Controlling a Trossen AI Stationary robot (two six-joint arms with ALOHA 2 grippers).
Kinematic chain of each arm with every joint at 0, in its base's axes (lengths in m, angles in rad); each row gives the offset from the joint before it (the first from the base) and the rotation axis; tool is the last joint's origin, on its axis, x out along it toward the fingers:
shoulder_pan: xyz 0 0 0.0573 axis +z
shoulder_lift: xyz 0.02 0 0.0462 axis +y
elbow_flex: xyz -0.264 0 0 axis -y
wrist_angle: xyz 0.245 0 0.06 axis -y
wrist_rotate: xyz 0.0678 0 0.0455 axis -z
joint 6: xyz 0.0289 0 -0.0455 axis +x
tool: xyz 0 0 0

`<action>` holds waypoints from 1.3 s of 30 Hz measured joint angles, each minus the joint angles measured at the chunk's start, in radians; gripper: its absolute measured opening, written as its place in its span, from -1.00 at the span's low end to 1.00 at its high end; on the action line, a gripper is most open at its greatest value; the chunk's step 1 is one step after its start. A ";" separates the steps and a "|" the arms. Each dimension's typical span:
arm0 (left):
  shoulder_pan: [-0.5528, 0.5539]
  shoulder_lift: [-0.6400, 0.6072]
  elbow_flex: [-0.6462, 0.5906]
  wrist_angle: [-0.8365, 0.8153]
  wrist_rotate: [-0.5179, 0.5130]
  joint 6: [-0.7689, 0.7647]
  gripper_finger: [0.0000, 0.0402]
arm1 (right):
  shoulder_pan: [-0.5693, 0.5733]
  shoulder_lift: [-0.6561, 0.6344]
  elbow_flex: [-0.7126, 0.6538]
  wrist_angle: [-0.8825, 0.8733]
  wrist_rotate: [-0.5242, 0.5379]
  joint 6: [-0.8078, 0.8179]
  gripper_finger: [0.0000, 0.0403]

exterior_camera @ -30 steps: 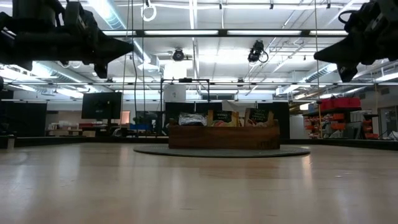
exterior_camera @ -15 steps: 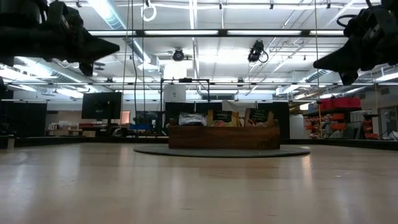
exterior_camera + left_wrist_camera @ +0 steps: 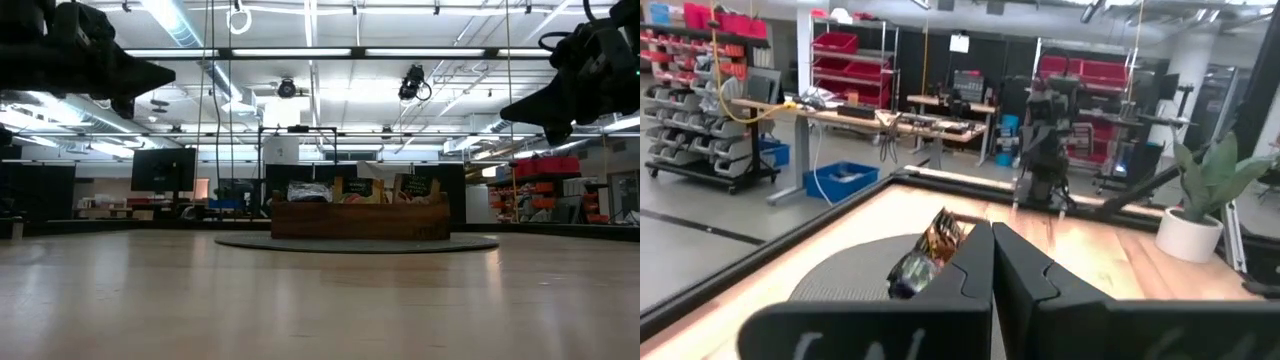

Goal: Pick & Place Tea
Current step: Return to Home Position

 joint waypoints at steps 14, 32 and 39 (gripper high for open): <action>-0.001 -0.079 -0.061 -0.047 0.009 0.033 -1.00 | 0.000 0.007 0.000 -0.001 -0.002 -0.009 -1.00; 0.003 -0.057 -0.061 -0.071 0.003 -0.004 -0.88 | 0.000 0.009 0.001 -0.002 0.014 -0.003 -0.81; 0.003 -0.056 -0.061 -0.071 0.003 -0.001 -0.88 | 0.000 0.009 0.001 -0.002 0.014 -0.003 -0.81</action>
